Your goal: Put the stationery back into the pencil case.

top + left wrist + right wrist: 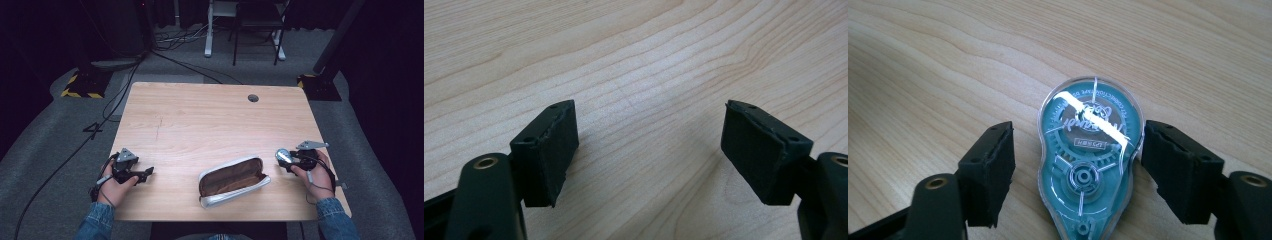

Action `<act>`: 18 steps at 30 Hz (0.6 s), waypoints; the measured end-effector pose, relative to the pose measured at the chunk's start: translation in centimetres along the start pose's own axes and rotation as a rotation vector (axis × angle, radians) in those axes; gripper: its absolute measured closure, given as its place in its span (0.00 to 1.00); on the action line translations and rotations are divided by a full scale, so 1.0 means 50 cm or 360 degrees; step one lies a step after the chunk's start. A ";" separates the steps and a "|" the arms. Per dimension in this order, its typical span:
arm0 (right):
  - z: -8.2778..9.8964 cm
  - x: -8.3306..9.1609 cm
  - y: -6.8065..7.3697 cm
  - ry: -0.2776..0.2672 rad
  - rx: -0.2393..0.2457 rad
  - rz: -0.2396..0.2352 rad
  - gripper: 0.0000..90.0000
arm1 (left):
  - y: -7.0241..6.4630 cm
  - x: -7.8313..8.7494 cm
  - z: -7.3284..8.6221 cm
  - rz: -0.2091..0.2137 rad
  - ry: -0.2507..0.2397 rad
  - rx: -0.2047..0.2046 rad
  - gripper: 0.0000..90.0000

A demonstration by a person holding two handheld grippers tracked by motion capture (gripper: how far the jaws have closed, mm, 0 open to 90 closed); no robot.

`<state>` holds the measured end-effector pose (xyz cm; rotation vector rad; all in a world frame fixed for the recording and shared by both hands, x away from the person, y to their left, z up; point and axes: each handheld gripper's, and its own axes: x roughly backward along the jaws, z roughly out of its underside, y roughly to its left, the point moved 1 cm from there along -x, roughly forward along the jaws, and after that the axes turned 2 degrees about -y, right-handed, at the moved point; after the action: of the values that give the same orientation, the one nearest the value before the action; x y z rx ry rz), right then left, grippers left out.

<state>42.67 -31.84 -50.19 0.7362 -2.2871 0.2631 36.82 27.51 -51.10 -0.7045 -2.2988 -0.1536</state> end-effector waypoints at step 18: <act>-0.043 -0.013 0.011 0.0280 -0.0085 0.0135 0.42 | -0.011 -0.006 -0.003 -0.0050 0.0049 -0.0079 0.20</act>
<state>43.96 -30.28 -49.04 0.5671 -2.1518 0.2933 36.82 26.84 -51.14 -0.6865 -2.2843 -0.2355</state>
